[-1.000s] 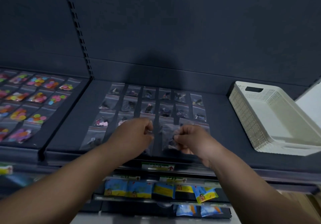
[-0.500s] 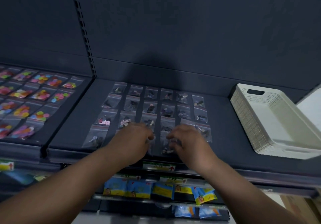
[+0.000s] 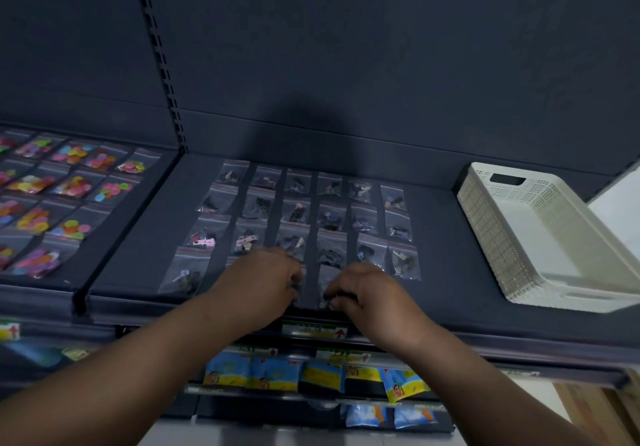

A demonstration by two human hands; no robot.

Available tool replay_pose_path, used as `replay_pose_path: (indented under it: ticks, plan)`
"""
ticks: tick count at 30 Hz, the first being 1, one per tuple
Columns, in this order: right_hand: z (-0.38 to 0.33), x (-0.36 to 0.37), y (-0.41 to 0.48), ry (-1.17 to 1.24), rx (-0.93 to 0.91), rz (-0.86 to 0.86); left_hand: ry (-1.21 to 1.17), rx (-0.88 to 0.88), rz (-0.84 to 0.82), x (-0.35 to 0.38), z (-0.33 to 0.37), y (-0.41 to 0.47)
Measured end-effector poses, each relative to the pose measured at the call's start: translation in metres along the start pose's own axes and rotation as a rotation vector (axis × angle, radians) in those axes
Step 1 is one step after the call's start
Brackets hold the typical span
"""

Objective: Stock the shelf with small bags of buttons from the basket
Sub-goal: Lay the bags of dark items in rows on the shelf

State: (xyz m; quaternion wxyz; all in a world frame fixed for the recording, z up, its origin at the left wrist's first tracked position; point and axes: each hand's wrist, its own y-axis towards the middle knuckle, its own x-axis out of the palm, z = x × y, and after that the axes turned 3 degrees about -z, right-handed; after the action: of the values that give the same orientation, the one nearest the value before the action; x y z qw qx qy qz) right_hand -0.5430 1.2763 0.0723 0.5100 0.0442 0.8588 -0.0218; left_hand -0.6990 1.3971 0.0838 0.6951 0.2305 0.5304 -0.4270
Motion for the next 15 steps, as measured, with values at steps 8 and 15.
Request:
replay_pose_path:
  ticks: [8, 15]
  plan:
    - [0.007, -0.014, -0.001, -0.057, 0.044, 0.111, -0.048, 0.009, 0.121, -0.010, 0.013, 0.006]
    - [0.024, -0.045, -0.024, -0.110, 0.123, 0.230, -0.043, 0.070, 0.187, -0.020, 0.047, 0.022]
